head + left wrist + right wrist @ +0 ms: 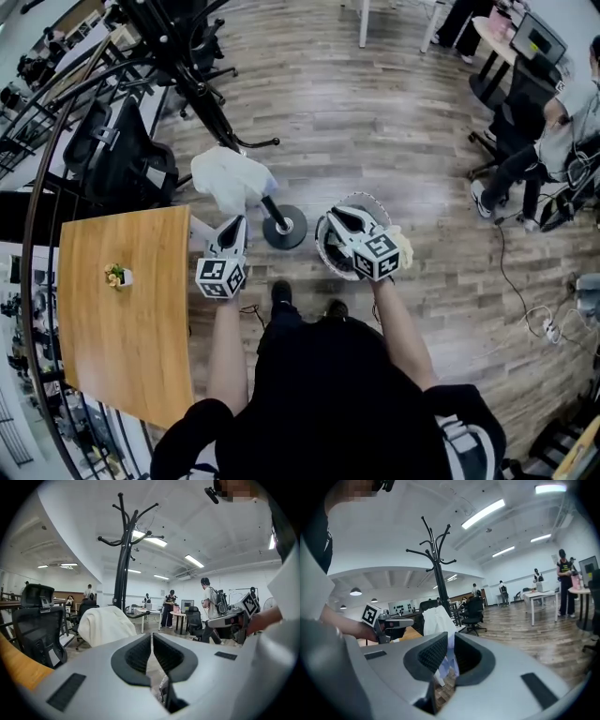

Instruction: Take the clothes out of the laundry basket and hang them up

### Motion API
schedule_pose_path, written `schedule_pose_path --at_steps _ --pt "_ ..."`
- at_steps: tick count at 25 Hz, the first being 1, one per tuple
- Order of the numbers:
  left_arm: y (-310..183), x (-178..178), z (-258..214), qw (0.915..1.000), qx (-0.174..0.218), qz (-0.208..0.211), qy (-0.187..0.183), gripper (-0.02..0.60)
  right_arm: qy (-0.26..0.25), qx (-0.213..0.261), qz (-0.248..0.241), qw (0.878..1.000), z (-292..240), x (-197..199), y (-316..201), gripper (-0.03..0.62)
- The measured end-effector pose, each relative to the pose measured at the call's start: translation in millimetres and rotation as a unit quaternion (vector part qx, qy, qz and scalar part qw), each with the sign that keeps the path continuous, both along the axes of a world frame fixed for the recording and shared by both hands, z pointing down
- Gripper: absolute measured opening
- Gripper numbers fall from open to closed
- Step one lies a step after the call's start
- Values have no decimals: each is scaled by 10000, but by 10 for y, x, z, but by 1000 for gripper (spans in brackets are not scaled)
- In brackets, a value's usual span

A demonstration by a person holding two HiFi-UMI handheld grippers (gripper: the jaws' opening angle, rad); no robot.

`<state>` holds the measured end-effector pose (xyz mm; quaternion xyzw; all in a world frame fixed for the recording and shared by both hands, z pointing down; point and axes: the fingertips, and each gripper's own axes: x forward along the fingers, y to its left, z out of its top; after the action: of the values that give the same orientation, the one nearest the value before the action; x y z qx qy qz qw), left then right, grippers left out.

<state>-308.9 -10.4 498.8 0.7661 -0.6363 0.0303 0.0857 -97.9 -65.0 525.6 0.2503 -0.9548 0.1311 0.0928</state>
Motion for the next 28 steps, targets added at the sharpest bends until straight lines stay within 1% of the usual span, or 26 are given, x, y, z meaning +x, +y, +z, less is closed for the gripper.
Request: schedule_pose_path --at_steps 5,9,18,22,25,28 --pt "-17 427 44 9997 -44 229 -22 33 -3 39 190 9998 12 403 24 52" --pt "-64 709 35 9990 -57 441 -45 34 -15 -24 461 9989 75 746 44 52" --pt "-319 1189 69 9936 -155 1116 -79 33 49 -154 1143 9933 195 1319 60 52" --pt "-442 1400 169 9875 -239 1557 -39 34 118 -243 1595 9868 278 1559 113 52" --pt "-611 1555 271 9802 -338 1951 -31 34 192 -279 1958 9801 310 1716 117 52" --pt "-879 1803 314 9717 -388 2328 -39 34 265 -341 2281 9727 357 1911 56 52"
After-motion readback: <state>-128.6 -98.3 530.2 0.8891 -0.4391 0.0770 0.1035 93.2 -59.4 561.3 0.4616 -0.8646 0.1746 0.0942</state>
